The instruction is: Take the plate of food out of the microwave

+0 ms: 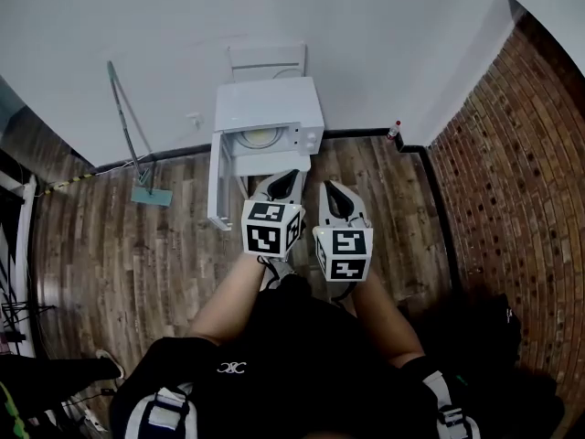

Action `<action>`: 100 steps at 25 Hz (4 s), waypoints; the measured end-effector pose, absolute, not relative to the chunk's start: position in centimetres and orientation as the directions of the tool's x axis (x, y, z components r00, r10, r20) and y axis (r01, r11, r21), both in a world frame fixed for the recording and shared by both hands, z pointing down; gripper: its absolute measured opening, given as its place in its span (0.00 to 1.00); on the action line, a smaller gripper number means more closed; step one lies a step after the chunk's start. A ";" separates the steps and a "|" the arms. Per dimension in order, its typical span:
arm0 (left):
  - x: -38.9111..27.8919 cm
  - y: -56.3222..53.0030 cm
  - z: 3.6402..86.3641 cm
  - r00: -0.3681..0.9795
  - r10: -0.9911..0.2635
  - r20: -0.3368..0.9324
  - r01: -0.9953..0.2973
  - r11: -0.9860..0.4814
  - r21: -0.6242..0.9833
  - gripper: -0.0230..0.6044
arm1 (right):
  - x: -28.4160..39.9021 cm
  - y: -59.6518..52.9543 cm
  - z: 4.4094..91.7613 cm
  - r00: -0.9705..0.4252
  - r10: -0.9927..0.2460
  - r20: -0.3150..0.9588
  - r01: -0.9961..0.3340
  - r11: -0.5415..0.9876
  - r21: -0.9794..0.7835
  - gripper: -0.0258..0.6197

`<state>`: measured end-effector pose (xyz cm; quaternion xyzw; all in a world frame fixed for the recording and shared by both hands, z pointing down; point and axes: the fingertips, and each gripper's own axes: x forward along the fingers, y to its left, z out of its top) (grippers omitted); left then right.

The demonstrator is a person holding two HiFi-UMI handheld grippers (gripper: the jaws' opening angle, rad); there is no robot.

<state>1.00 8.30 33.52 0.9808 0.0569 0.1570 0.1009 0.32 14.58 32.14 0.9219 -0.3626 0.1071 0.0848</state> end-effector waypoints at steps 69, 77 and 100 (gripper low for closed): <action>24.3 -17.5 81.1 0.829 -0.387 0.405 -0.467 -0.077 0.881 0.54 | 24.7 -5.5 74.7 -0.037 -0.675 0.737 -0.995 0.096 0.039 0.05; 28.7 -20.4 86.1 0.768 -0.372 0.521 -0.577 -0.048 0.815 0.55 | 26.2 -0.2 76.3 -0.024 -0.600 0.800 -0.996 0.084 0.034 0.05; 29.5 -18.8 87.3 0.886 -0.328 0.328 -0.298 0.140 0.944 0.07 | 25.5 -0.3 79.0 -0.069 -0.548 0.834 -0.991 0.133 0.005 0.05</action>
